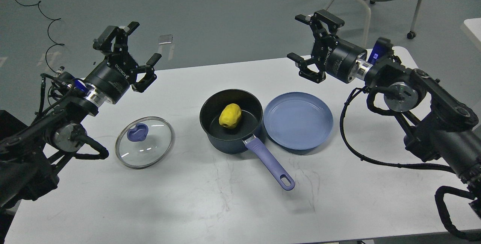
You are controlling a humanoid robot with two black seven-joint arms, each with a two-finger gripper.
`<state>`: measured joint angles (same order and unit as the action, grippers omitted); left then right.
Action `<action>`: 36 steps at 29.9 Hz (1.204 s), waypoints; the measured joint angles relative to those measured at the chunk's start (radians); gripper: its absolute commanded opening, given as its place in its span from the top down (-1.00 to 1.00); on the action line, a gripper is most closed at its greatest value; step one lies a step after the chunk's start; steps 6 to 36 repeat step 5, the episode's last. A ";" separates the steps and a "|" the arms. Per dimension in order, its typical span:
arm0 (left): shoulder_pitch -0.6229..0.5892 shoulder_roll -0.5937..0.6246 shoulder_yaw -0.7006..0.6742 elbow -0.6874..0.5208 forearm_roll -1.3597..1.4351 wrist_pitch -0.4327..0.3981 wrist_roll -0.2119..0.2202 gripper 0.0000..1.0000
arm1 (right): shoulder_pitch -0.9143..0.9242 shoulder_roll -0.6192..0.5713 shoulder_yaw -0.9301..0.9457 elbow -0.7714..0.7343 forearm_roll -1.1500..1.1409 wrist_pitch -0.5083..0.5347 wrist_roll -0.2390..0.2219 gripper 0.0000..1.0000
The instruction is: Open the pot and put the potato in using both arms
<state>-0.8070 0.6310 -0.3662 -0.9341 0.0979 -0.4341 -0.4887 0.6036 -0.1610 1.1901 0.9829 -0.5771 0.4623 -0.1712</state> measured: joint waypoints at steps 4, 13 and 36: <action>0.014 -0.006 -0.022 0.000 -0.004 -0.005 0.000 -0.97 | -0.028 0.017 0.034 0.006 0.020 -0.006 -0.022 -1.00; 0.016 -0.006 -0.023 0.000 -0.004 -0.006 0.001 -0.97 | -0.031 0.020 0.035 0.006 0.021 -0.008 -0.023 -1.00; 0.016 -0.006 -0.023 0.000 -0.004 -0.006 0.001 -0.97 | -0.031 0.020 0.035 0.006 0.021 -0.008 -0.023 -1.00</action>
